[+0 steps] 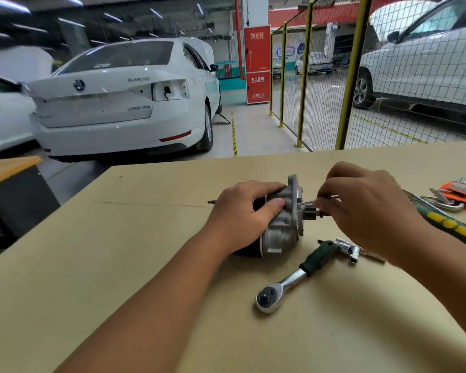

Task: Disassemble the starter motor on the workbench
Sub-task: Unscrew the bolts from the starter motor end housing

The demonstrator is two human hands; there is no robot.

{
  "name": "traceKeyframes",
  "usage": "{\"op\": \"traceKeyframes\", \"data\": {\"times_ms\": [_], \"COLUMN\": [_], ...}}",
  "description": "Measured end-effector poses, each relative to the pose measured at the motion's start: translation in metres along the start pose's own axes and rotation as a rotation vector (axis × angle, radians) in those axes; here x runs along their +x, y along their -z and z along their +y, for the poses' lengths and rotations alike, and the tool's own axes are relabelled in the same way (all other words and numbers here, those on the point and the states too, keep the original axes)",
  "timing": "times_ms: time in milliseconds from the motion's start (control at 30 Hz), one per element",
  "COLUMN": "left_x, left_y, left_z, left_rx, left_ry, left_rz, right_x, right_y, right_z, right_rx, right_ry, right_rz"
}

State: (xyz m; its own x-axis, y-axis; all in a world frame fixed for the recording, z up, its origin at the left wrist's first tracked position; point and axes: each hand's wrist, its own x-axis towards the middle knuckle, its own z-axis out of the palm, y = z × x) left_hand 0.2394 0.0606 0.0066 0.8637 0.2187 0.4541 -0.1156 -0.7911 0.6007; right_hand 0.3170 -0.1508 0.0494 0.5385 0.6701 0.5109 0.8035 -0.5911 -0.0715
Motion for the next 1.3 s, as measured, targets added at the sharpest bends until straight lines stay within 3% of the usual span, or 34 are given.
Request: {"op": "traceKeyframes", "data": {"times_ms": [400, 600, 867, 1300], "left_x": [0.019, 0.022, 0.023, 0.02], "left_y": [0.023, 0.023, 0.023, 0.027], "left_z": [-0.038, -0.046, -0.046, -0.039], "left_rx": [-0.022, 0.008, -0.047, -0.063], "left_ry": [0.104, 0.052, 0.062, 0.105], "left_rz": [0.144, 0.143, 0.152, 0.152], "right_x": [0.053, 0.052, 0.054, 0.057], "right_y": [-0.042, -0.044, -0.04, -0.037], "right_z": [-0.013, -0.014, -0.019, -0.012], "right_rx": [0.076, -0.261, 0.013, -0.034], "right_ry": [0.103, 0.115, 0.179, 0.239], "right_rz": [-0.113, 0.024, -0.081, -0.134]}}
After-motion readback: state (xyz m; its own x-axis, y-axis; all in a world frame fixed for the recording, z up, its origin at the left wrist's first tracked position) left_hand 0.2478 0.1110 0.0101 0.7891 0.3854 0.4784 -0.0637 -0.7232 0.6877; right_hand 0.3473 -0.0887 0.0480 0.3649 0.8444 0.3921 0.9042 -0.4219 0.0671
